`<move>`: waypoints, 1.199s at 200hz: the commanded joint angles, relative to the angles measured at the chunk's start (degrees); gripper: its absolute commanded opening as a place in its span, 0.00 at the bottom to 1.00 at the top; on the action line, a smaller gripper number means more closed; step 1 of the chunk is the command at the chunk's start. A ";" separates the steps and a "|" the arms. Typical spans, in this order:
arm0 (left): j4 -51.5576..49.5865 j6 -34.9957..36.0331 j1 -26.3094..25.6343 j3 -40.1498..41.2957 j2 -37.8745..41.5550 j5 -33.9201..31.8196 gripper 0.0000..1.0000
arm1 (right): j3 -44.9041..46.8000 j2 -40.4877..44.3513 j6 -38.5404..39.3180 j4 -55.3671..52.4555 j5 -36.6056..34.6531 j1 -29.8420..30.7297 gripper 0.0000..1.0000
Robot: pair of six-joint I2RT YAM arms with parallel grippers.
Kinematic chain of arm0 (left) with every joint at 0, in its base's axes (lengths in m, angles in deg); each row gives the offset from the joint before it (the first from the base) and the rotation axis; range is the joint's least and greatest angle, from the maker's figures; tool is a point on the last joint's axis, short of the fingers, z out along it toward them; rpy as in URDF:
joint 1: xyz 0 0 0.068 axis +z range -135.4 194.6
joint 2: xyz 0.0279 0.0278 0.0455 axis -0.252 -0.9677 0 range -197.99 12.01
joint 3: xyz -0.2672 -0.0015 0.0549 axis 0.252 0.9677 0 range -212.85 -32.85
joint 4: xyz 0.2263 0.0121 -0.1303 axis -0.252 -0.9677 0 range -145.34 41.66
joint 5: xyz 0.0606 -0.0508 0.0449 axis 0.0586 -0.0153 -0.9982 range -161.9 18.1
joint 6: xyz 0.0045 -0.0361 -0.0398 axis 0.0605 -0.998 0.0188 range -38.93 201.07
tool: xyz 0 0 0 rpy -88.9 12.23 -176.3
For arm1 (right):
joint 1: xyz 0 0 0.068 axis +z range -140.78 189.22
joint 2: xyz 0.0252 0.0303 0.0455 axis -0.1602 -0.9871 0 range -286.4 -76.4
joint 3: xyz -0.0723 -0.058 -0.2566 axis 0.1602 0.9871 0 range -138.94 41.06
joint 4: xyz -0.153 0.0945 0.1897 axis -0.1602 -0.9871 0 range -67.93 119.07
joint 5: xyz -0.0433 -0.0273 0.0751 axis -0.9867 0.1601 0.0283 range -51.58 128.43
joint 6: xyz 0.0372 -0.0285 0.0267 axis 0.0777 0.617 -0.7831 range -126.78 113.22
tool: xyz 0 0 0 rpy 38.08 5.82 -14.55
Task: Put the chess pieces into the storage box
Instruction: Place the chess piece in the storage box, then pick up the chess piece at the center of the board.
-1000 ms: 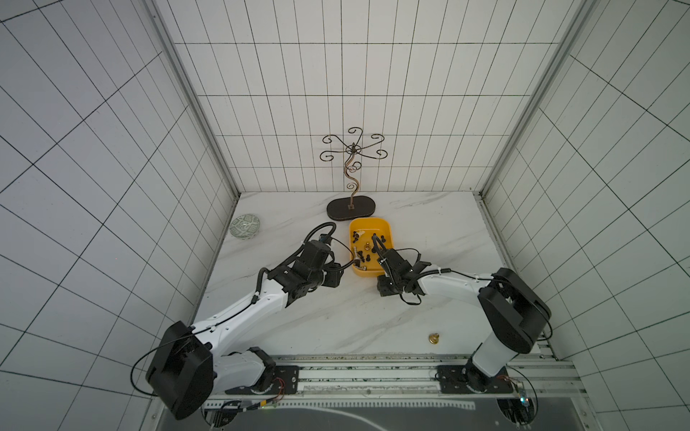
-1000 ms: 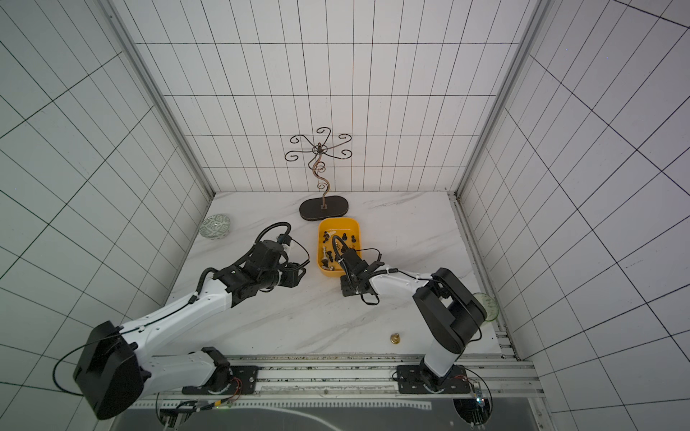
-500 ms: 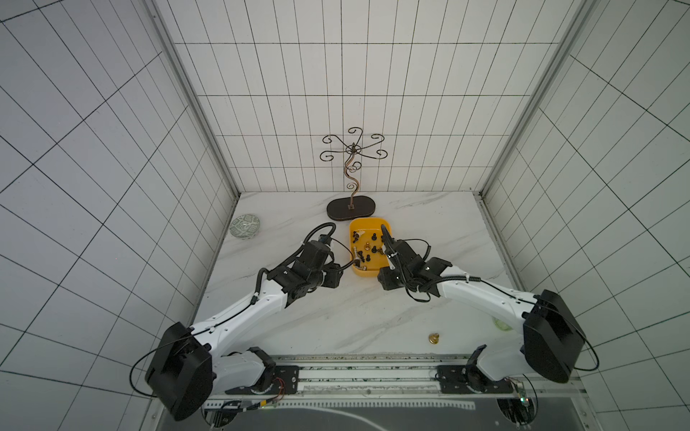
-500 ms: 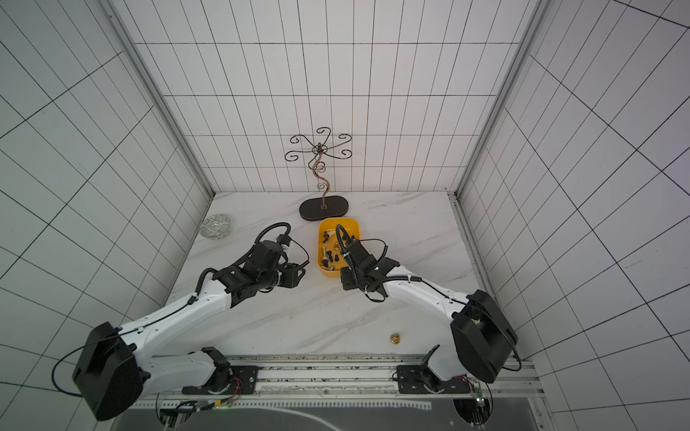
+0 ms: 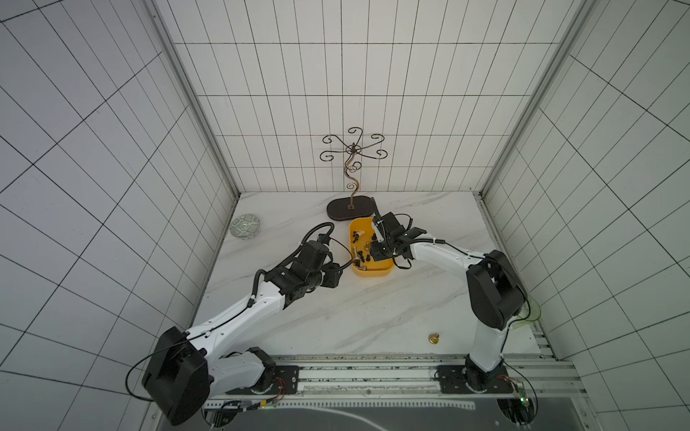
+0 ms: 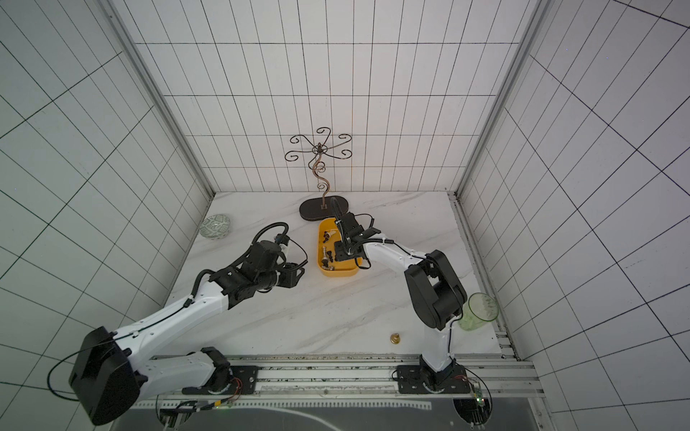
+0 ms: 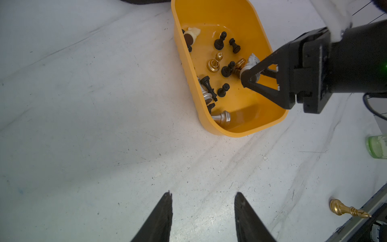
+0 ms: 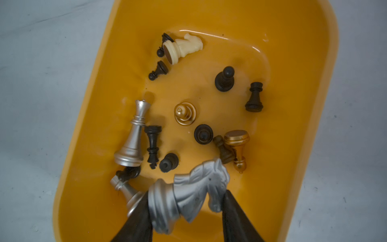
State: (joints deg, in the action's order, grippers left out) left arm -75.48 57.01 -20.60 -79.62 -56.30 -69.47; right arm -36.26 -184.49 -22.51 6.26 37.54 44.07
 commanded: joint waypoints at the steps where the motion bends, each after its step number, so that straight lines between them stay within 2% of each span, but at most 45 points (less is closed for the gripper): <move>1: 0.15 -0.47 -0.27 0.71 1.14 -0.97 0.48 | -5.95 -1.05 1.85 0.19 1.07 -0.56 0.42; 35: 0.20 -0.47 -0.29 0.78 1.01 -0.90 0.48 | -7.77 -2.36 1.92 0.46 1.74 -0.78 0.48; 89: 0.20 -0.56 -0.32 0.81 0.90 -0.82 0.48 | -10.70 -4.47 2.54 0.32 2.16 -1.04 0.64; 116: -0.03 -0.57 -0.46 0.97 1.09 -0.89 0.48 | -11.67 -3.60 2.54 -0.04 2.20 -1.36 0.67; 181: 0.62 0.40 -2.80 0.19 0.56 -0.51 0.48 | -10.33 6.83 1.60 -0.16 4.32 -4.26 0.67; 240: 3.16 1.42 -8.54 -1.37 -1.56 -0.27 0.49 | 3.01 20.34 -0.85 -0.18 5.75 -10.48 0.67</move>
State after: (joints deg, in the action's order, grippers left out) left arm -74.93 57.41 -26.94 -79.16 -56.69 -69.42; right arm -40.81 -168.47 -21.83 7.53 42.06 36.00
